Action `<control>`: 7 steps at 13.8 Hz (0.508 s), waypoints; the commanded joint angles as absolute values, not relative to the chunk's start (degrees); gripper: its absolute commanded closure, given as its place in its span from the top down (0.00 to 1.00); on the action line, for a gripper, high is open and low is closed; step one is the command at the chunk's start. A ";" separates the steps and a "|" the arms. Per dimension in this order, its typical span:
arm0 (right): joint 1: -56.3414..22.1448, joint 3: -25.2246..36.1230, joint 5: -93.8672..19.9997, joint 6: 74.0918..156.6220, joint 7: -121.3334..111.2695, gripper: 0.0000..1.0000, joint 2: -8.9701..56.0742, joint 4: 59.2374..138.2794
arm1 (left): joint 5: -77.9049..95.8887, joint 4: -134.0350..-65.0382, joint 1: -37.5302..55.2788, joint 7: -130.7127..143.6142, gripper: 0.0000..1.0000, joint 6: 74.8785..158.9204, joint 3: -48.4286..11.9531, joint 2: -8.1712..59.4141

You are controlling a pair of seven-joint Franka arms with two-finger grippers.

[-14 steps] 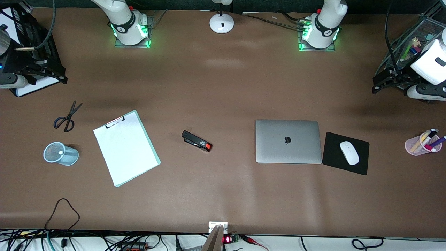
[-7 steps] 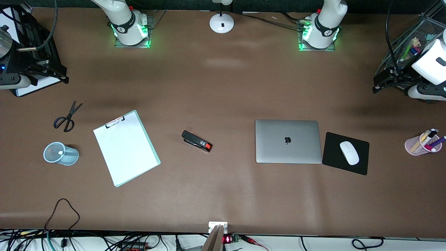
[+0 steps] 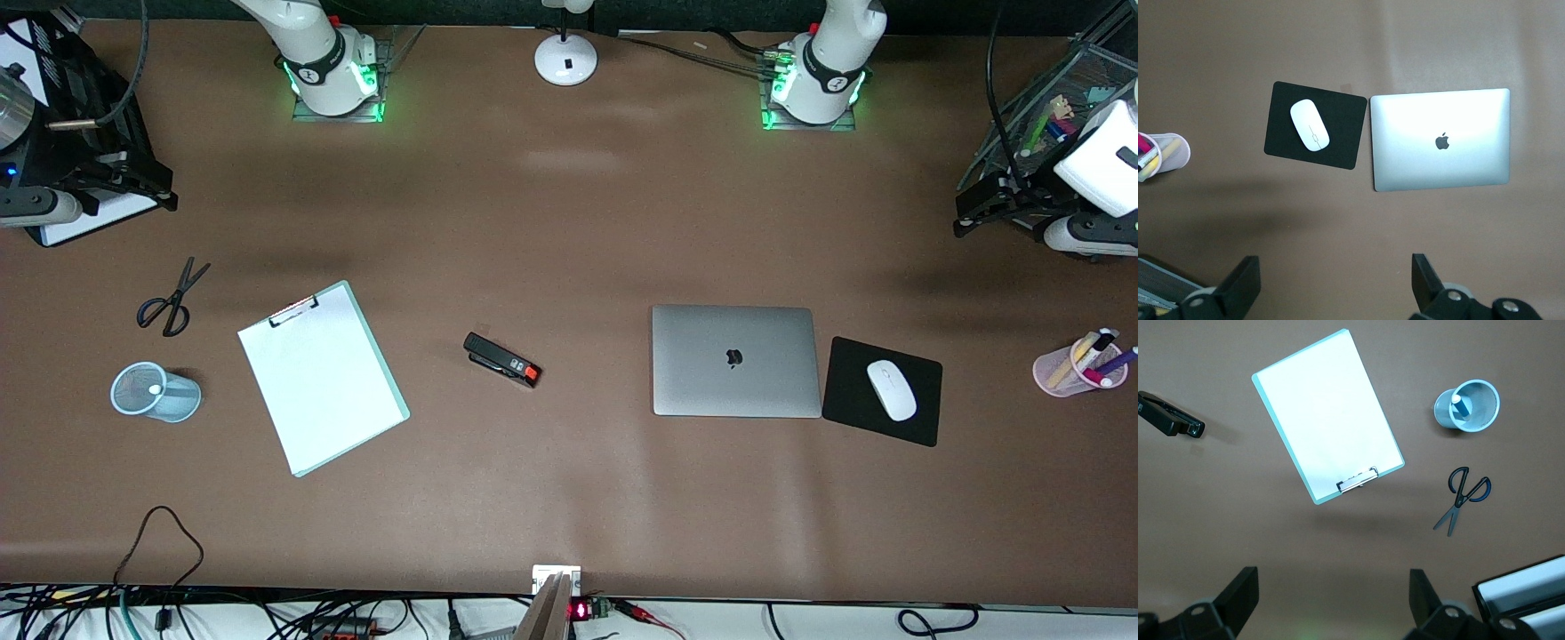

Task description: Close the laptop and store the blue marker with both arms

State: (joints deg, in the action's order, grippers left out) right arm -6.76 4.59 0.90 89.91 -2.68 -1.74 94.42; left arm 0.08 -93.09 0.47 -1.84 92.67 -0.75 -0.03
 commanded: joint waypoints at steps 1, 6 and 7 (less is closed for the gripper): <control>-6.94 4.75 0.26 88.68 -1.76 1.00 -1.41 93.43 | -0.88 -91.32 0.26 -2.81 1.00 91.23 -0.70 0.62; -7.03 4.75 0.62 89.03 -2.02 1.00 -1.05 93.08 | -0.88 -91.32 0.26 -2.81 1.00 91.23 -0.70 0.62; -7.03 4.75 0.79 89.12 -2.02 1.00 -1.05 93.08 | -0.88 -91.32 0.26 -2.81 1.00 91.23 -0.62 0.70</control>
State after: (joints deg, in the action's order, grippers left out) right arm -6.77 4.59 0.91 89.72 -2.53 -1.65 94.42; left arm 0.08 -93.09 0.34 -1.84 92.61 -0.74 -0.03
